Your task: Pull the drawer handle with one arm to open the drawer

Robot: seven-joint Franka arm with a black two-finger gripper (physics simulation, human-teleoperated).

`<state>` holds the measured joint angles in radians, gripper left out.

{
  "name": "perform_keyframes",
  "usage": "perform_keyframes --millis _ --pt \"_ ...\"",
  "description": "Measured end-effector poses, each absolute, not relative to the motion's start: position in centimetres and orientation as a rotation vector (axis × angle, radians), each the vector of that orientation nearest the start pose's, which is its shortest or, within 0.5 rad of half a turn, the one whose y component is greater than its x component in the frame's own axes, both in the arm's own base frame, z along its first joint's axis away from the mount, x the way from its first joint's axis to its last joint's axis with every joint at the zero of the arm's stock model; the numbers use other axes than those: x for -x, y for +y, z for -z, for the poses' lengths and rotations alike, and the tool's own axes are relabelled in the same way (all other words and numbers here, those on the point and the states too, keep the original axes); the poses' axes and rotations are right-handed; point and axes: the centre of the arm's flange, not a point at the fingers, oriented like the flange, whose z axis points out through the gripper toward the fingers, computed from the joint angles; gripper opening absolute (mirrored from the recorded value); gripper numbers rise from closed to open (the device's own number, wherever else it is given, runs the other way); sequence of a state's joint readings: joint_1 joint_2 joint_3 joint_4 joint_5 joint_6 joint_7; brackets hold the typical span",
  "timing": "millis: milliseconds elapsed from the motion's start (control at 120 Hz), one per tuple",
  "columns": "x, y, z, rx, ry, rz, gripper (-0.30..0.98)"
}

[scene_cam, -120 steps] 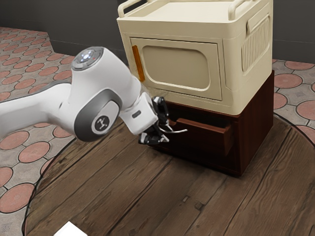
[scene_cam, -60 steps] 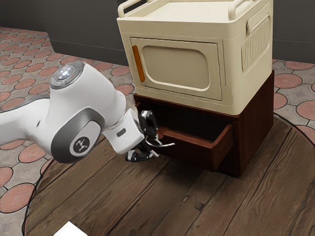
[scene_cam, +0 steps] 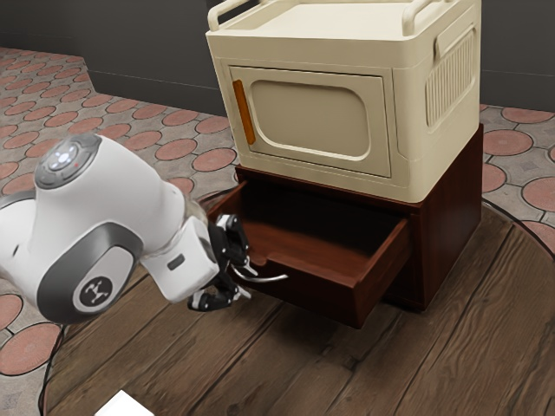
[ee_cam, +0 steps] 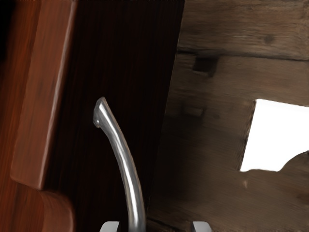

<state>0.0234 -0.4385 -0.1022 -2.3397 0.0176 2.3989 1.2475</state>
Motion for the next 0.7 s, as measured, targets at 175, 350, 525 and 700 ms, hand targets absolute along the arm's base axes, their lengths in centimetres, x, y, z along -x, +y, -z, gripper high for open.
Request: perform_keyframes --millis 175,350,525,700 --pt "-44.4 -4.9 -55.1 2.170 1.728 0.519 0.11" --pt "-42.8 -4.9 -56.1 2.168 1.712 0.524 0.08" --pt "-40.4 -4.2 -59.6 2.161 1.676 0.552 0.26" --pt "-39.1 -0.9 -71.4 2.256 1.625 0.527 0.50"
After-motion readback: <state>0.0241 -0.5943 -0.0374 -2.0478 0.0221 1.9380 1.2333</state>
